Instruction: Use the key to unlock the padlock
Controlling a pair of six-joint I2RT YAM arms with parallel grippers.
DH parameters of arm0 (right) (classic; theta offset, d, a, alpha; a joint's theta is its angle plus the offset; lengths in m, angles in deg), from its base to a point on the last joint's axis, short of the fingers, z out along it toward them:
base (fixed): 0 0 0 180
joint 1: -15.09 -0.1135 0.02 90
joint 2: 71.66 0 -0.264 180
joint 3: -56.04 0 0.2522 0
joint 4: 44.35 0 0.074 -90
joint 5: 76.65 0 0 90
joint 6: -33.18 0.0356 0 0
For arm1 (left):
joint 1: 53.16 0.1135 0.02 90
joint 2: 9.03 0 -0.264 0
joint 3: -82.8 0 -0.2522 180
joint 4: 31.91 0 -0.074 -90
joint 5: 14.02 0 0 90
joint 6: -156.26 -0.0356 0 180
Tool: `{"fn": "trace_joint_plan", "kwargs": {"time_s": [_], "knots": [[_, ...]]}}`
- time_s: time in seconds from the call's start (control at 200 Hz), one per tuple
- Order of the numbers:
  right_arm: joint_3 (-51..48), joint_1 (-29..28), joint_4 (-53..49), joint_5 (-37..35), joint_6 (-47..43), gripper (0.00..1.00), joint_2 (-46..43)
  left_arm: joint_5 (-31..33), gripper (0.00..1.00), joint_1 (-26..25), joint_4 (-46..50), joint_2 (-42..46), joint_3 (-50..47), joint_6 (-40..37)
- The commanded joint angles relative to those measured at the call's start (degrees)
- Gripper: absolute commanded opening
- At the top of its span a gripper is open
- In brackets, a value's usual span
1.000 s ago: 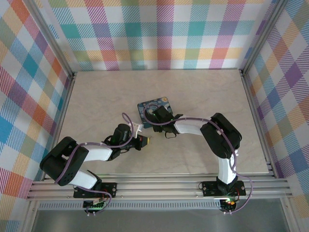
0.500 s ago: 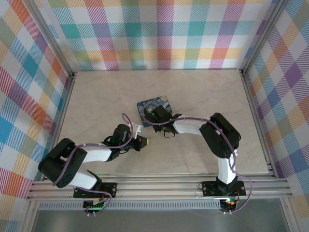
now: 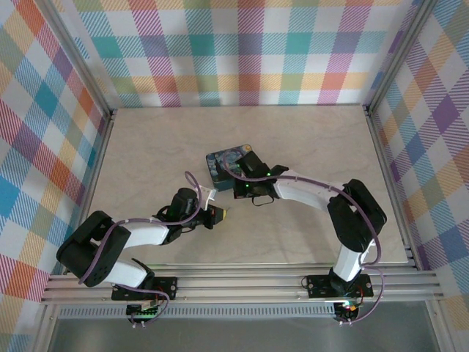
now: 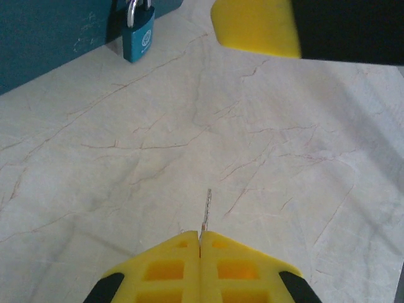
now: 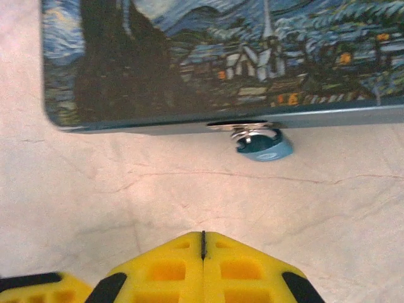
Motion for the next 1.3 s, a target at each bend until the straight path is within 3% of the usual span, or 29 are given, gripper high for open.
{"fn": "trace_joint_plan", "kwargs": {"time_s": [0.0, 0.105, 0.23, 0.37, 0.65, 1.295], "knots": [[2.0, 0.5, -4.1, 4.4, 2.9, 0.0, -1.7, -1.7, 0.0, -0.8, -3.2, 0.7, 1.7, 0.1], [1.4, 0.5, -3.9, 1.9, 1.9, 0.0, -1.7, -1.8, 0.0, -0.8, -3.0, 0.4, 1.9, 0.0], [-0.1, 0.5, -0.5, -1.8, -0.7, 0.3, -0.8, -1.6, 0.0, -0.8, -2.1, 0.7, 1.6, -0.4], [-1.2, 0.5, 6.8, -3.6, -5.7, 0.46, 2.3, -1.5, 0.0, -0.8, -0.8, 0.9, 1.4, -1.0], [2.8, 0.5, 8.4, -7.9, -8.5, 0.47, 9.7, -0.4, 0.0, -0.8, 1.8, 2.3, 0.9, -2.0], [4.5, 0.4, 11.1, -12.9, -7.6, 0.46, 15.0, 0.9, 0.0, -0.8, 3.6, 4.0, -0.7, -2.0]]}}
